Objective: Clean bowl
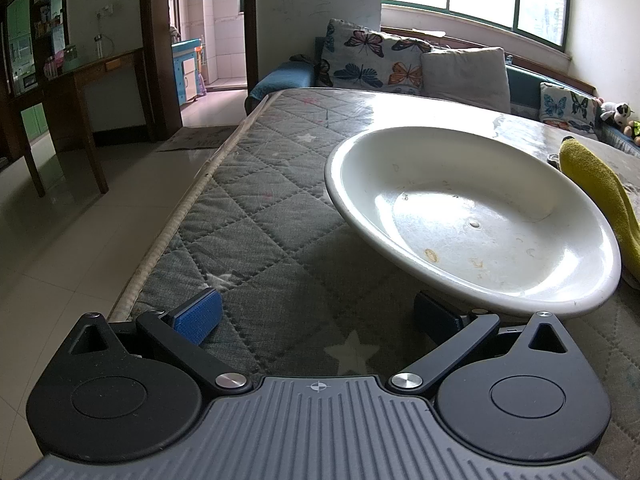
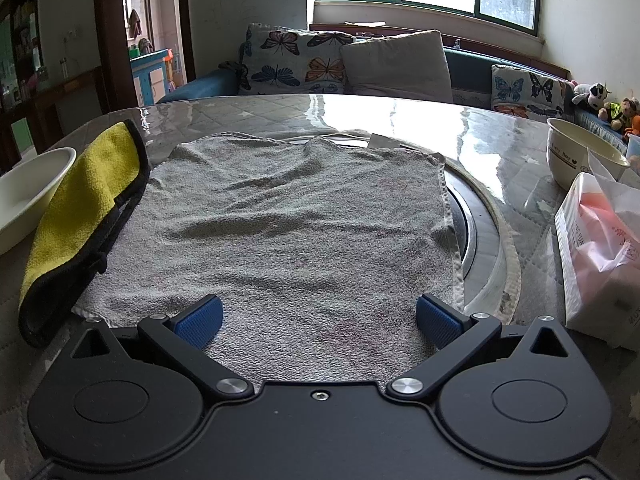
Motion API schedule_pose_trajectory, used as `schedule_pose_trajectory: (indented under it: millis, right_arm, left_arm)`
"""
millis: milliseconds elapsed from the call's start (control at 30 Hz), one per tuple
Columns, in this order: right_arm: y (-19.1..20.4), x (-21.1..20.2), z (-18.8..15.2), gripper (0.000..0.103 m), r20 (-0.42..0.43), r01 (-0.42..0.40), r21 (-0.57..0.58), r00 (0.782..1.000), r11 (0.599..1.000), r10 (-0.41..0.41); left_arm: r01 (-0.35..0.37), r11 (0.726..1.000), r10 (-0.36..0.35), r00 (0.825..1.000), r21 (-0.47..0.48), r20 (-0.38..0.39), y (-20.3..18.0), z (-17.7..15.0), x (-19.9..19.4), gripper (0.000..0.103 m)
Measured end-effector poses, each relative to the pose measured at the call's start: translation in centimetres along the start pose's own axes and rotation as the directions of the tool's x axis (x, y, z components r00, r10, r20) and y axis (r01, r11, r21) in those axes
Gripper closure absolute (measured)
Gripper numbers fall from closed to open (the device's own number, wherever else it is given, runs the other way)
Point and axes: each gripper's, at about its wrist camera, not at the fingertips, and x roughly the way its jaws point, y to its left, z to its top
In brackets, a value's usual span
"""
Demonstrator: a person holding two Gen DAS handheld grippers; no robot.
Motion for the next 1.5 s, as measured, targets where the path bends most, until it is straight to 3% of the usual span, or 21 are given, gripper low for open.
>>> schedule_pose_trajectory:
  millis: [600, 767, 1167, 1500]
  right_arm:
    - [3.1, -2.0, 0.5, 0.000, 0.051, -0.038, 0.032, 0.998, 0.999, 0.036]
    - [5.1, -3.0, 0.2, 0.000, 0.064, -0.002, 0.031, 0.998, 1.000, 0.000]
    - [8.3, -5.4, -1.0, 0.000, 0.073, -0.008, 0.034, 0.997, 0.999, 0.006]
    - [10.1, -7.0, -2.4, 0.000, 0.081, -0.010, 0.027, 0.997, 1.000, 0.008]
  left_arm:
    - [-0.080, 0.997, 0.080, 0.997, -0.004, 0.002, -1.9, -0.4, -1.6, 0.000]
    - [-0.096, 0.995, 0.096, 0.995, -0.037, -0.002, -2.8, -0.5, -3.1, 0.000]
    - [-0.030, 0.993, 0.029, 0.999, -0.112, -0.014, -5.9, -1.5, -6.3, 0.000]
    - [0.002, 0.993, -0.004, 1.000, -0.119, -0.012, -7.9, -2.3, -8.2, 0.000]
